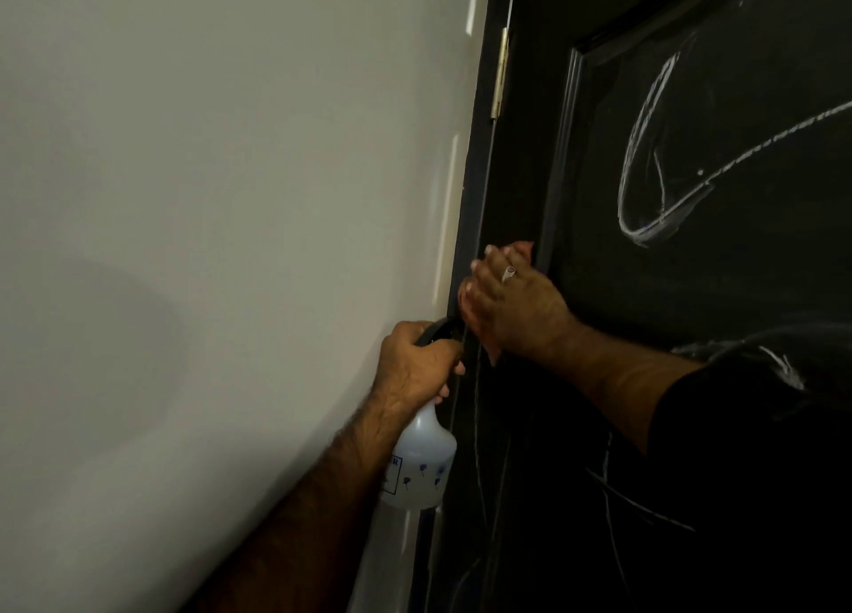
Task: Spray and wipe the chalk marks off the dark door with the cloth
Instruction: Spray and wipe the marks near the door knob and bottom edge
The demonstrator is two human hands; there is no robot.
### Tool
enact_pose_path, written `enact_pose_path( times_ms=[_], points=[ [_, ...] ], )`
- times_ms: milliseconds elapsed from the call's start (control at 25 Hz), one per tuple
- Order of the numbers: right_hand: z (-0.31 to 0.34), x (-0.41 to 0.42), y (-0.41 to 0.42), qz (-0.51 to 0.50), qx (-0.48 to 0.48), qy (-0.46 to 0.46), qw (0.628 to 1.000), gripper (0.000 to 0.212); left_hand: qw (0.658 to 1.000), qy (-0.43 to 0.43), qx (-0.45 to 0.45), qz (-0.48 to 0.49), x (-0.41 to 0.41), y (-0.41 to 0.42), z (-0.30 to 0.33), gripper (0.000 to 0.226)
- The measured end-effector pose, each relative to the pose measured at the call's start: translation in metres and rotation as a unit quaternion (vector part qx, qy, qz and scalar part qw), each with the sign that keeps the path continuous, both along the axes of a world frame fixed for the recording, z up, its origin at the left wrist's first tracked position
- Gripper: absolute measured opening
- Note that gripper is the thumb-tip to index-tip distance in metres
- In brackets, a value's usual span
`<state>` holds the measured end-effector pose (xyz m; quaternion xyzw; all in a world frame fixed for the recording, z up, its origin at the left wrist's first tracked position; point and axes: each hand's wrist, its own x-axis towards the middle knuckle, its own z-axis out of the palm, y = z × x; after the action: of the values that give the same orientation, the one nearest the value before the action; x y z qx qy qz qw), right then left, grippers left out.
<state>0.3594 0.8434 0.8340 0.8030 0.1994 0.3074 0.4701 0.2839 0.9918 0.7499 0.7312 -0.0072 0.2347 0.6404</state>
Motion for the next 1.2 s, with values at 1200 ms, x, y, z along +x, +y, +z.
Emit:
enact_pose_path(
  times_ms=[1200],
  points=[
    [-0.171, 0.002, -0.016, 0.033, -0.062, 0.198, 0.978, 0.088, 1.0, -0.002, 0.005, 0.024, -0.005, -0.002, -0.051, 0.007]
  ],
)
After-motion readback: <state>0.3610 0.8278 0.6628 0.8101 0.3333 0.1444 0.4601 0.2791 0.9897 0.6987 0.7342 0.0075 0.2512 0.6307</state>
